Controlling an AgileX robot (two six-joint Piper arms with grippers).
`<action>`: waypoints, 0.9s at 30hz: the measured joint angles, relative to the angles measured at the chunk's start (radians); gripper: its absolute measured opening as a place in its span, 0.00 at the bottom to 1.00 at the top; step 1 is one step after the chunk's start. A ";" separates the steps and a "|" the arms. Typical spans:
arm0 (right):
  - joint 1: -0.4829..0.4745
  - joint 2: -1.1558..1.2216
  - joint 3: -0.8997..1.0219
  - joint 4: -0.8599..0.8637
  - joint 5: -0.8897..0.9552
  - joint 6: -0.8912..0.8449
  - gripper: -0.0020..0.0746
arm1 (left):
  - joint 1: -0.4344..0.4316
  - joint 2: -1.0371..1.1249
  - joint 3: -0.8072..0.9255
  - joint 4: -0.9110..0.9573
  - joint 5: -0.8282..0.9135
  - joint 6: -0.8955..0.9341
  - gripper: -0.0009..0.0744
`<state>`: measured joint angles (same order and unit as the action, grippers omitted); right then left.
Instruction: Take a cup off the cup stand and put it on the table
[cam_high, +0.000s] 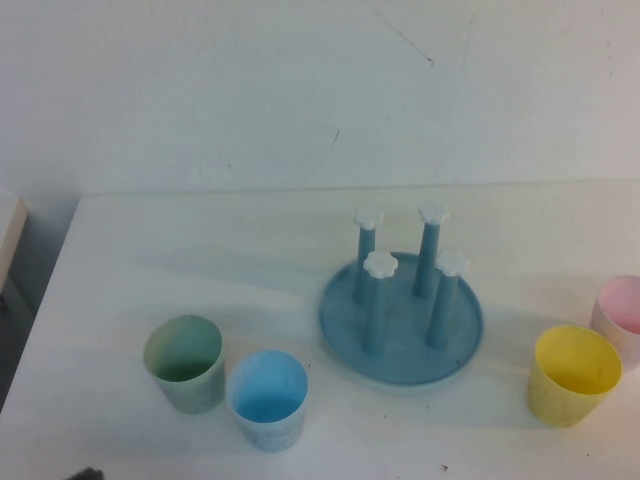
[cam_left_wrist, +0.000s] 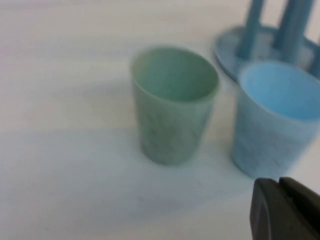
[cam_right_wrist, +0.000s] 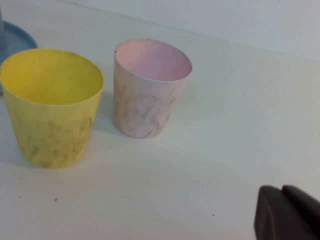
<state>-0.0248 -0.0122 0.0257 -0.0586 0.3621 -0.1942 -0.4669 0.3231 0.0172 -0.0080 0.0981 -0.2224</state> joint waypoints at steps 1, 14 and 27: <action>0.000 0.000 0.000 0.000 0.000 0.000 0.02 | 0.051 -0.002 0.004 0.016 -0.045 0.000 0.01; 0.000 0.000 0.000 0.000 0.000 0.000 0.02 | 0.526 -0.289 0.009 0.052 -0.067 0.000 0.01; 0.000 0.000 0.000 0.000 0.000 -0.002 0.02 | 0.594 -0.331 0.010 -0.011 0.218 0.036 0.01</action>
<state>-0.0248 -0.0122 0.0257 -0.0586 0.3621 -0.1959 0.1276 -0.0080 0.0271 -0.0188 0.3156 -0.1863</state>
